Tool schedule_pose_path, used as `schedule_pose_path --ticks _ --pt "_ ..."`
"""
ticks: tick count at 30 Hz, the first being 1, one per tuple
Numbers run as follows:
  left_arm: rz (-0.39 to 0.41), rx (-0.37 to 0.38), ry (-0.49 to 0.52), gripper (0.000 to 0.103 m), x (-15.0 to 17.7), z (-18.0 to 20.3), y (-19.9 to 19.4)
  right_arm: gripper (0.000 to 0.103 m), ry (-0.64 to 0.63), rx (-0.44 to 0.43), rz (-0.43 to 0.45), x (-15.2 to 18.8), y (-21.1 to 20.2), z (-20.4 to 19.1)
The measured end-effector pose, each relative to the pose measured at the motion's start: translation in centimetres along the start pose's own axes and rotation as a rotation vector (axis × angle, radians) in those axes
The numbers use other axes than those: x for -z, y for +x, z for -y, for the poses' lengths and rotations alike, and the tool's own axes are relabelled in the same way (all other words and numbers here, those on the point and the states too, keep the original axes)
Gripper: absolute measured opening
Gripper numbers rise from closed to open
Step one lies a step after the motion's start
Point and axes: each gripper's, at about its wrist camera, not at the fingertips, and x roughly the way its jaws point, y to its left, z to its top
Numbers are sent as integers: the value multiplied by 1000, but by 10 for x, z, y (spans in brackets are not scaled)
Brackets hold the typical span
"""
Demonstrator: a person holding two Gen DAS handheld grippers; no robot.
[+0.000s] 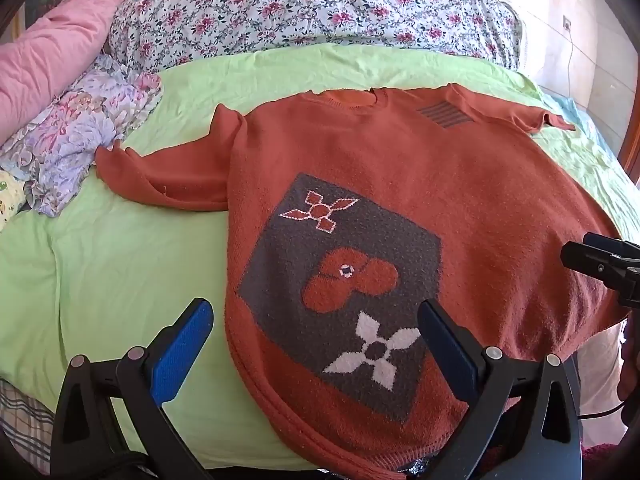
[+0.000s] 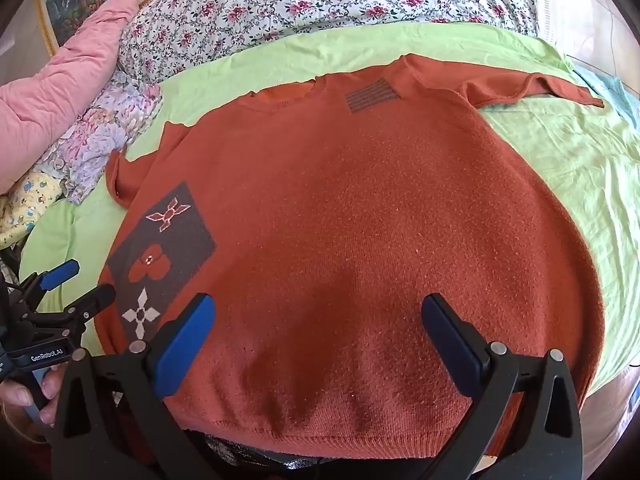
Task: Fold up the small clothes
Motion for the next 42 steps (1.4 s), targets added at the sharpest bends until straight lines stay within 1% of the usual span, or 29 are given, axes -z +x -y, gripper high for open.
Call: schedule_pose_path --ticks 10,14,16,17,19,21,25,32,34,39,42 --pt "-1 -5 8 102 -1 2 1 103 2 -8 1 2 -4 -3" --pt "-20 5 4 102 -2 -3 -4 103 8 -16 0 1 -7 -7" --pt "-13 1 7 102 -2 -1 -4 103 7 -17 0 0 -8 -10" --pt "-13 1 7 102 -2 0 -5 103 -8 -5 2 1 -2 -3" --pt "-14 2 9 102 -2 1 -6 103 -13 -2 0 1 -1 -3" --pt "11 0 8 102 -2 2 -2 103 -15 -3 -1 0 -1 -3" --pt "4 3 5 102 -3 3 -2 103 -16 -5 -1 0 0 -3" --pt "12 9 -2 102 -3 3 -1 103 -70 54 17 1 -1 -6" --pt "15 10 -3 102 -2 3 -1 103 -66 40 31 1 0 -6" --pt "18 6 -2 102 -3 3 -1 103 -25 5 -22 0 2 -6" --pt "7 -9 9 102 -7 3 2 103 -23 11 -52 -1 3 -4"
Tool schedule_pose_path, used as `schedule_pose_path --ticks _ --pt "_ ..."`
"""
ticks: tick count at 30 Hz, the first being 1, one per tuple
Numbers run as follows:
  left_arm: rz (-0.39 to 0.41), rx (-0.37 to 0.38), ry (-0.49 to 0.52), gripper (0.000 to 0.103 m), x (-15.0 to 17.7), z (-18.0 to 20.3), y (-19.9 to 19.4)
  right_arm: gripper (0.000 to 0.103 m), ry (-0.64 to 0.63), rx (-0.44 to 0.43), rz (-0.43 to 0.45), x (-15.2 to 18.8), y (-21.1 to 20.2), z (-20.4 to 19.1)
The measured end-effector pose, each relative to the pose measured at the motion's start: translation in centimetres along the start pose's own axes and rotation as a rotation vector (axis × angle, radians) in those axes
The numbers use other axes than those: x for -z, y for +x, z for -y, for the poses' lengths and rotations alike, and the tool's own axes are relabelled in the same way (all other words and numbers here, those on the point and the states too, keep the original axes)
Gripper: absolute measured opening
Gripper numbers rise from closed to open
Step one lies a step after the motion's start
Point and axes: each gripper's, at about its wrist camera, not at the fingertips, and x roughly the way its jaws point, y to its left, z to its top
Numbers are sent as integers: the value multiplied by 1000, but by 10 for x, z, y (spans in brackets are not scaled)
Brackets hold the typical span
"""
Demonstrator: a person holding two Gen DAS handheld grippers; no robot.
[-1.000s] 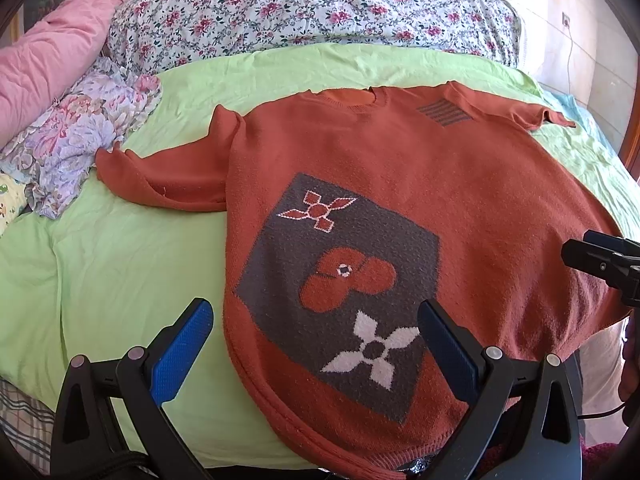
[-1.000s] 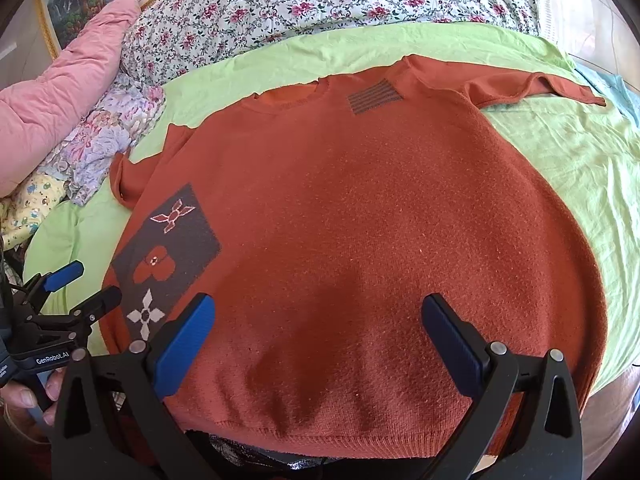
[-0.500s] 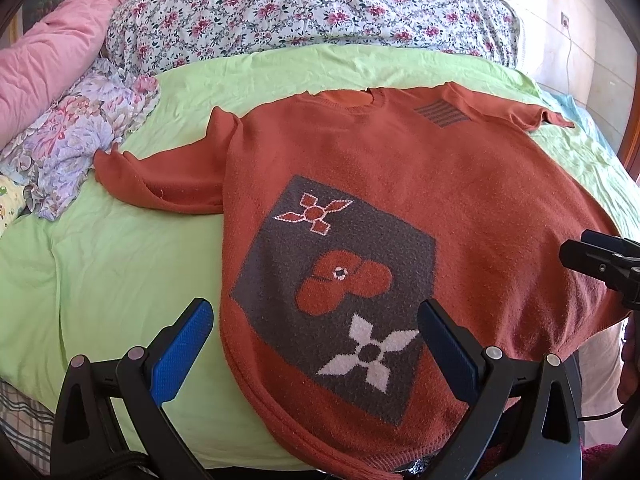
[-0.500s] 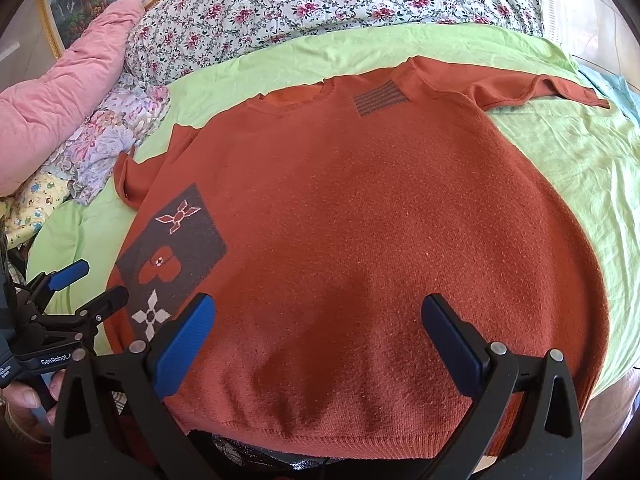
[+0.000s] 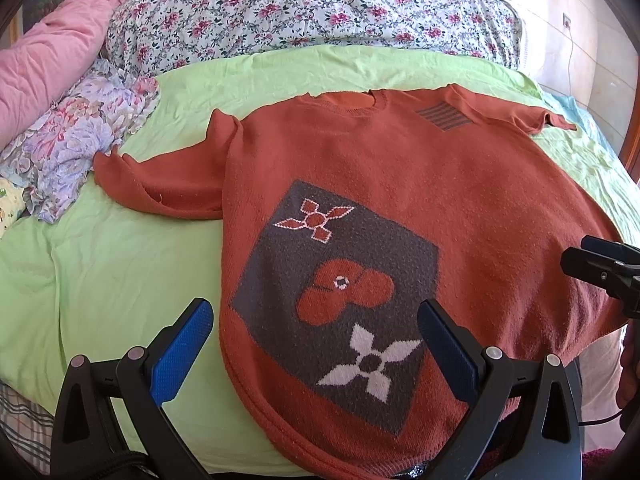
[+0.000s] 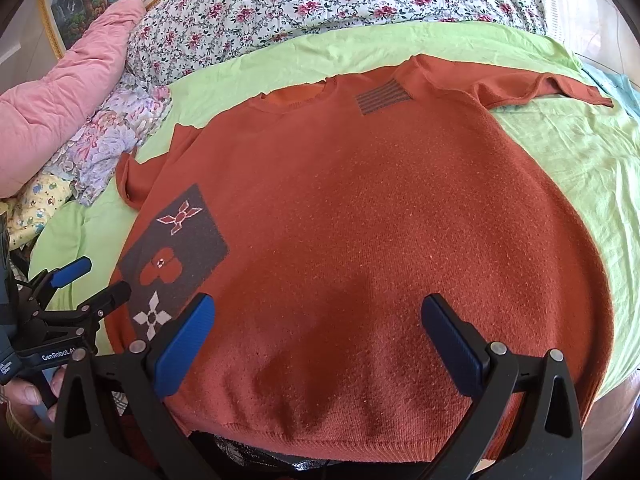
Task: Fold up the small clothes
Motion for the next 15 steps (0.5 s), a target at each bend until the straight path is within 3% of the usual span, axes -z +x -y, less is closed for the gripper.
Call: schedule_pose_path --ticks 4,15 --pt "21 -1 6 102 -7 2 2 103 -2 16 -55 -2 0 3" --pt "35 42 53 102 -31 22 16 103 36 -3 11 -23 -6 31"
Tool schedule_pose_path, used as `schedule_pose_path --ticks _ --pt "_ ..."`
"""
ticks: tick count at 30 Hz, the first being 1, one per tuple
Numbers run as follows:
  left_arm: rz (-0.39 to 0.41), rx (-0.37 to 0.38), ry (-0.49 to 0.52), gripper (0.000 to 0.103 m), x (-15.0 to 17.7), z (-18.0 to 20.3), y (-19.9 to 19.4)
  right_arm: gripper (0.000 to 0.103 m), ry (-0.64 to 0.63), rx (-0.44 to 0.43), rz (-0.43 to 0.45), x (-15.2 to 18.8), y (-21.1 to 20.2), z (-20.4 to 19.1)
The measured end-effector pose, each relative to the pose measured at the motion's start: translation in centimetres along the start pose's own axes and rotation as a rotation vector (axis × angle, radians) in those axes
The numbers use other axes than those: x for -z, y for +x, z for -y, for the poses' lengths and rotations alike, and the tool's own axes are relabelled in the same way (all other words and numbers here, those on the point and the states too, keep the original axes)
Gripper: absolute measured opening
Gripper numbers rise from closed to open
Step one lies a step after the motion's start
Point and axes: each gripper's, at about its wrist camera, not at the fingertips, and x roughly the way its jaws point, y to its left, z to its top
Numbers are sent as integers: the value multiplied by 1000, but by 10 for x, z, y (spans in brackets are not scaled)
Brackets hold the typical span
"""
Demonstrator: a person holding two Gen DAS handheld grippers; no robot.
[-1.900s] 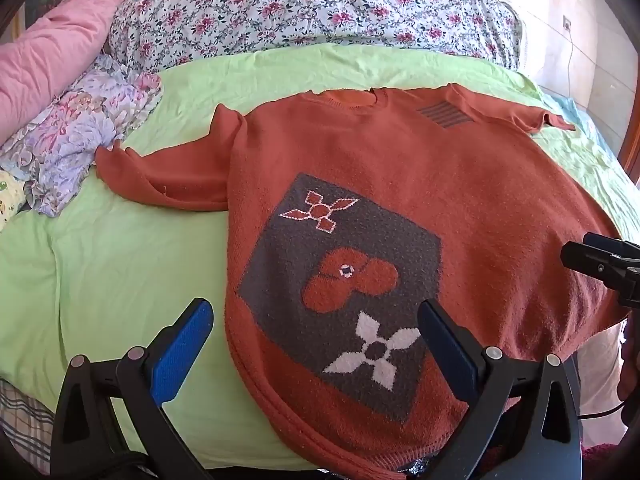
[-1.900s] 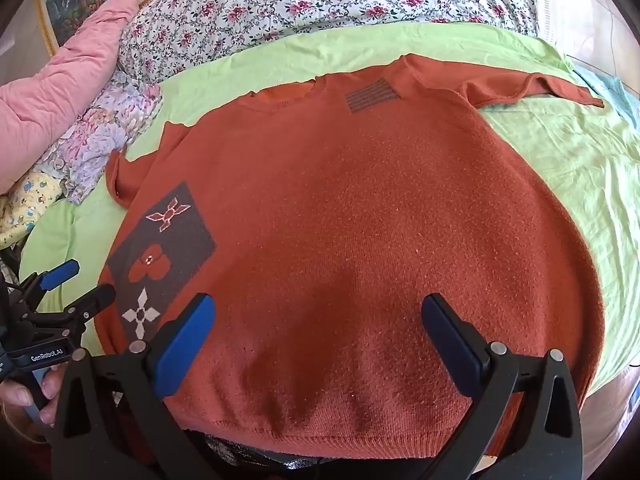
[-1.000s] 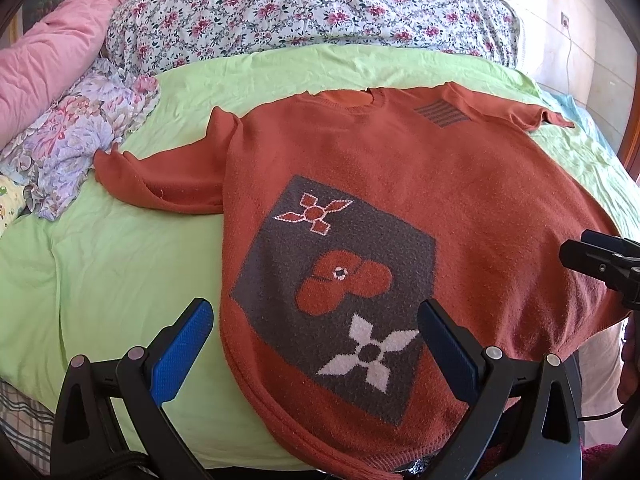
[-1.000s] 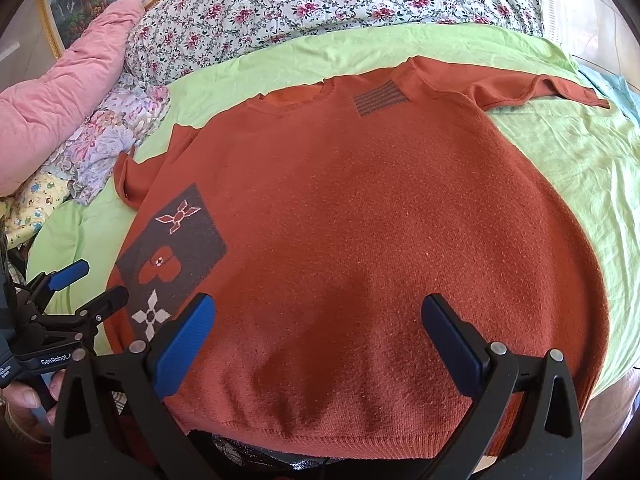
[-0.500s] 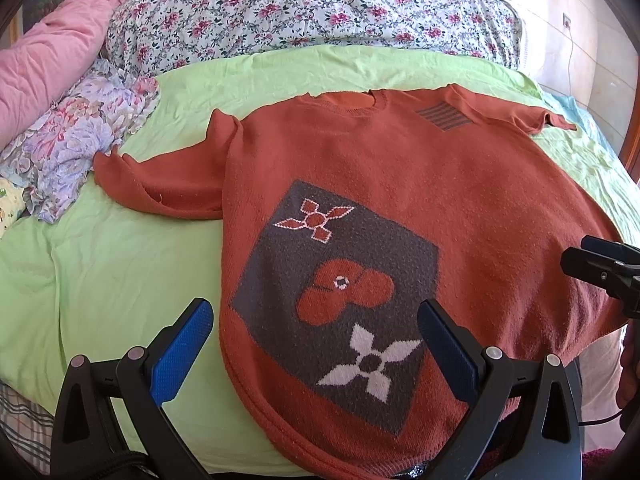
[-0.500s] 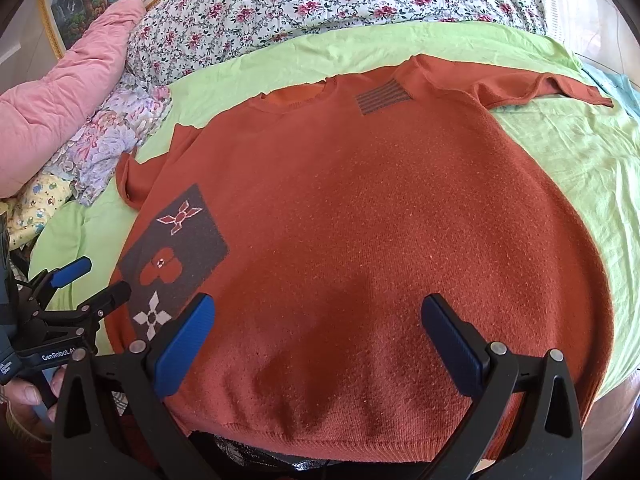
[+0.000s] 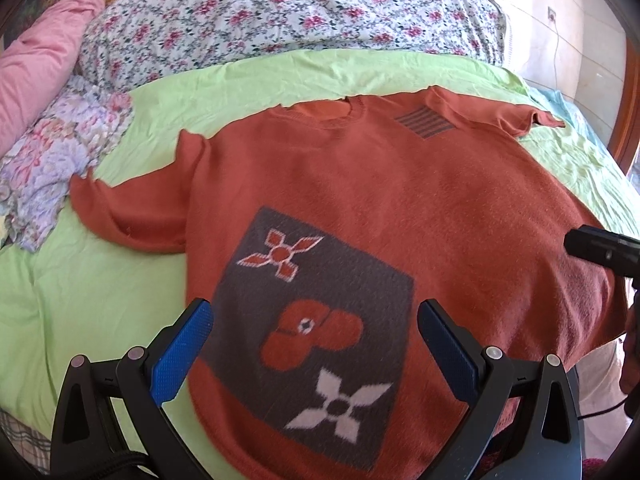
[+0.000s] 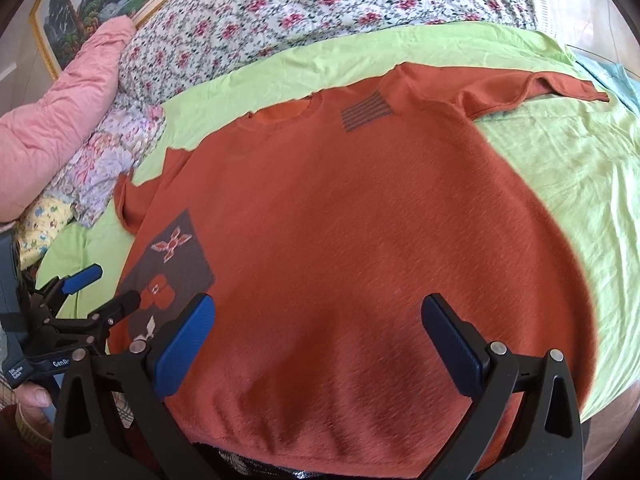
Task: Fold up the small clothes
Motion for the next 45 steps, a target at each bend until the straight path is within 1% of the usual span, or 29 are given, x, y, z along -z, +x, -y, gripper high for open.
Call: schedule_pose_path --ticks 3,8,10,14,16,19,22,24,25,26,28,30,32,33,35,36,37,38,39,40,41,45 --pt "-1 26 -18 102 -12 1 8 103 37 3 4 -12 -1 19" --pt "3 26 -32 102 -35 1 20 103 97 49 30 -38 -5 64" --pt "0 26 -43 102 -44 1 26 103 141 59 48 -51 -10 89" --pt "-5 3 -46 102 -61 3 40 103 246 69 89 -79 -10 141" --pt "-3 -4 -48 102 -70 3 46 103 299 80 102 -93 -6 167" --pt "-3 -15 -45 102 -86 4 56 102 344 103 134 -116 3 203" --pt "-14 -15 -50 102 -97 4 69 99 390 141 160 -143 15 246" --pt "-26 -20 -54 102 -103 5 78 95 404 188 171 -162 24 271" --pt "-35 -20 -59 102 -105 5 83 89 414 209 179 -170 27 286" --pt "-46 -18 -64 102 -107 5 88 81 424 243 189 -178 28 304" --pt "-70 -13 -67 102 -109 7 99 73 454 287 203 -193 32 338" --pt "-90 -15 -58 102 -110 10 111 71 508 298 215 -204 40 369" --pt "-106 -20 -50 102 -112 13 120 63 550 355 214 -214 48 400" --pt "-112 -21 -49 102 -114 13 126 62 584 370 215 -216 52 416" --pt "-125 -20 -48 102 -115 15 135 53 654 371 228 -220 59 445" --pt "-135 -20 -45 102 -116 16 140 51 682 360 242 -222 63 457" --pt "-137 -19 -44 102 -119 16 145 44 701 354 258 -224 66 466" --pt "-140 -21 -41 102 -119 17 149 32 710 357 265 -226 68 470" --pt "-145 -23 -40 102 -120 17 154 26 708 369 264 -230 70 473" --pt "-150 -19 -44 102 -121 17 159 14 702 367 265 -233 71 472" --pt "-158 -16 -48 102 -121 16 162 8 691 348 277 -236 69 469" --pt "-178 17 -79 102 -119 10 173 8 592 263 347 -249 53 429"
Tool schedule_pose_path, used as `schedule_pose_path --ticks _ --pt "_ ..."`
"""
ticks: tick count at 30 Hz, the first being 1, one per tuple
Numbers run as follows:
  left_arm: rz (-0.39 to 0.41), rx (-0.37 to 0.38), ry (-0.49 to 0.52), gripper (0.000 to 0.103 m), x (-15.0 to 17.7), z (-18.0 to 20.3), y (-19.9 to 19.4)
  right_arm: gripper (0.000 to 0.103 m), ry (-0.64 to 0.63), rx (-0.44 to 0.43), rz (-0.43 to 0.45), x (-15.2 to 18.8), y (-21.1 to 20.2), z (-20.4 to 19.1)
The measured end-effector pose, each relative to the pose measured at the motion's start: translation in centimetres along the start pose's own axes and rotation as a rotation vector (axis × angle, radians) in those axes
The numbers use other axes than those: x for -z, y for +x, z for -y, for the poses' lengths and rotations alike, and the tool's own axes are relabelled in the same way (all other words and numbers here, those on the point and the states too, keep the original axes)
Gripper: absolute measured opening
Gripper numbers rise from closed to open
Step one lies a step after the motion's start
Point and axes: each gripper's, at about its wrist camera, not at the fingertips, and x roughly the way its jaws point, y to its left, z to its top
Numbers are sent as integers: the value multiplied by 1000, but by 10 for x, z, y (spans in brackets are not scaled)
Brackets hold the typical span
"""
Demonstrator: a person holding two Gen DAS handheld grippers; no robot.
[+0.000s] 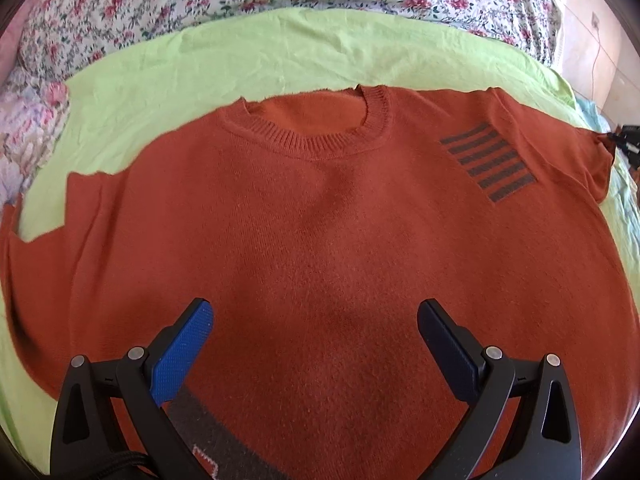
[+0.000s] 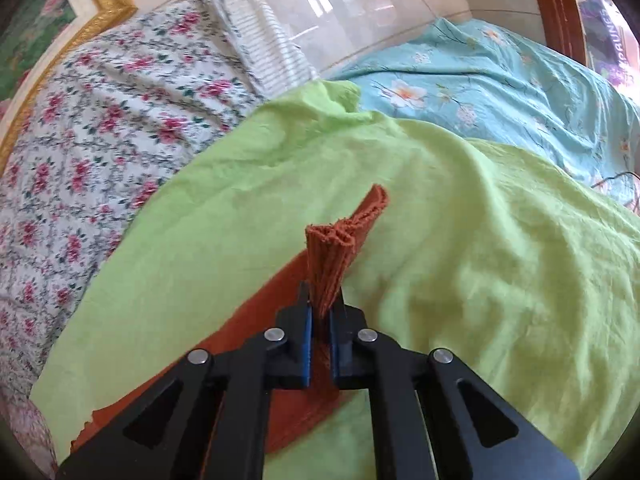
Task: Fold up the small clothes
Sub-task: 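Grasp the sweater sleeve cuff with the right gripper and lift it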
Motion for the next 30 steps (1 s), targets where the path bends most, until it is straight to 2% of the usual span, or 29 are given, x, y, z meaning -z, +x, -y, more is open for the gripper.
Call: schedule_pose_path --ticks 3,6,10,14,20,24,28,30 --pt "-10 11 -17 102 5 -9 0 8 -60 -144 -9 13 -26 -46" --pt "-3 33 -40 102 12 -20 -10 8 -146 -300 -61 40 -51 -108" --pt "14 65 -73 102 19 -34 -27 8 -273 -498 -192 102 -73 -202" --pt "36 103 -114 102 26 -49 -42 8 -352 -641 -339 176 -80 -281" --pt "54 146 -149 102 38 -67 -53 7 -387 -740 -559 280 -55 -357" --pt "54 181 -184 102 42 -80 -53 7 -387 -786 -676 335 -39 -393" --pt "47 217 -225 102 40 -92 -46 8 -437 -815 -768 371 -37 -413" --pt "29 237 -249 102 36 -97 -38 12 -459 -786 -813 382 -31 -418"
